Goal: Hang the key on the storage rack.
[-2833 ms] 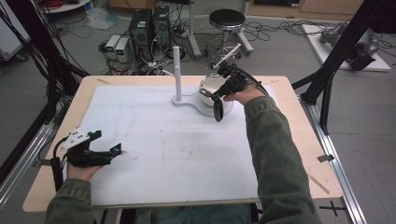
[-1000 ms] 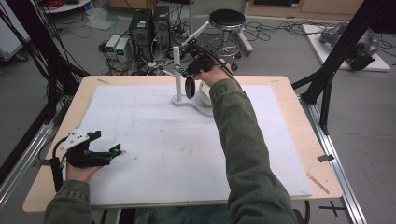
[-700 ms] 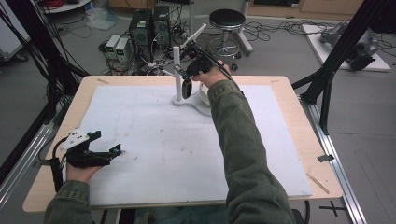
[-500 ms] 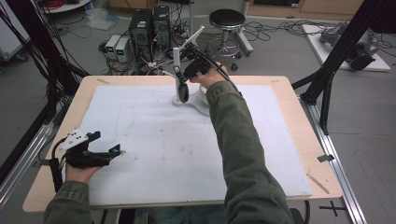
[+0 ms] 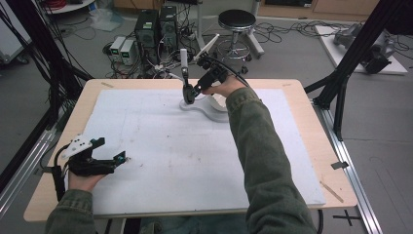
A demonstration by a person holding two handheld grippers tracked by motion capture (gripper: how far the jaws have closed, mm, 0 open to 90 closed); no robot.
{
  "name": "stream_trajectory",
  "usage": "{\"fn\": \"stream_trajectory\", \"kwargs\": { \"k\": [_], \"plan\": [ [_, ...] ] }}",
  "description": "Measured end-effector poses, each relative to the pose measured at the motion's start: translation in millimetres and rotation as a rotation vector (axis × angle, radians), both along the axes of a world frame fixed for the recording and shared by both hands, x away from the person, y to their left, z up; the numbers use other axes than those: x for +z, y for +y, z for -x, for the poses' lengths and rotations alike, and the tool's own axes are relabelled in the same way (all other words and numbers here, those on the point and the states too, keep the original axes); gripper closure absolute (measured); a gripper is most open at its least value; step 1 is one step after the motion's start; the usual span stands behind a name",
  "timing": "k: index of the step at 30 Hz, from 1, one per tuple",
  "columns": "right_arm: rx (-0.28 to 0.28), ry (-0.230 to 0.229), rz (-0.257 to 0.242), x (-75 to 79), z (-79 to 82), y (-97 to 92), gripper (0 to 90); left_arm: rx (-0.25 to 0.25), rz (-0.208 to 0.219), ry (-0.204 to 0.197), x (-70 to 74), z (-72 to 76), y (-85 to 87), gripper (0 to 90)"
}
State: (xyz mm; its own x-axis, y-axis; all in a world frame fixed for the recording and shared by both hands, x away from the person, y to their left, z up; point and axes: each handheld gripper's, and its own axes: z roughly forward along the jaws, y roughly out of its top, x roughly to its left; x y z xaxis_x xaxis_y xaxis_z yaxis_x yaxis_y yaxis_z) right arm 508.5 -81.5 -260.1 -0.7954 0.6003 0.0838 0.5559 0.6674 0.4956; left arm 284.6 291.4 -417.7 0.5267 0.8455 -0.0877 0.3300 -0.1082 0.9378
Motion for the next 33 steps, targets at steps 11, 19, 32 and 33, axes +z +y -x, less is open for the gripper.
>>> {"fn": "stream_trajectory", "kwargs": {
  "k": [11, 19, 32, 33],
  "plan": [
    [-0.031, 0.023, 0.031, -13.9, 18.2, -38.6, 3.9, -0.001, -0.002, 0.003, 0.3, 0.3, -0.2, 1.7],
    [-0.07, -0.007, -0.002, -22.0, 39.1, -71.8, 1.6, -0.002, -0.003, 0.0, 0.7, 0.4, -1.3, 1.8],
    [-0.139, -0.035, -0.018, -36.2, 68.3, -117.2, 0.7, 0.0, -0.001, -0.001, 0.6, -1.5, -2.0, 1.8],
    [-0.143, -0.042, -0.032, -36.8, 70.1, -120.9, 0.7, 0.001, 0.0, 0.0, 0.6, -1.6, -2.1, 1.7]
  ]
}}
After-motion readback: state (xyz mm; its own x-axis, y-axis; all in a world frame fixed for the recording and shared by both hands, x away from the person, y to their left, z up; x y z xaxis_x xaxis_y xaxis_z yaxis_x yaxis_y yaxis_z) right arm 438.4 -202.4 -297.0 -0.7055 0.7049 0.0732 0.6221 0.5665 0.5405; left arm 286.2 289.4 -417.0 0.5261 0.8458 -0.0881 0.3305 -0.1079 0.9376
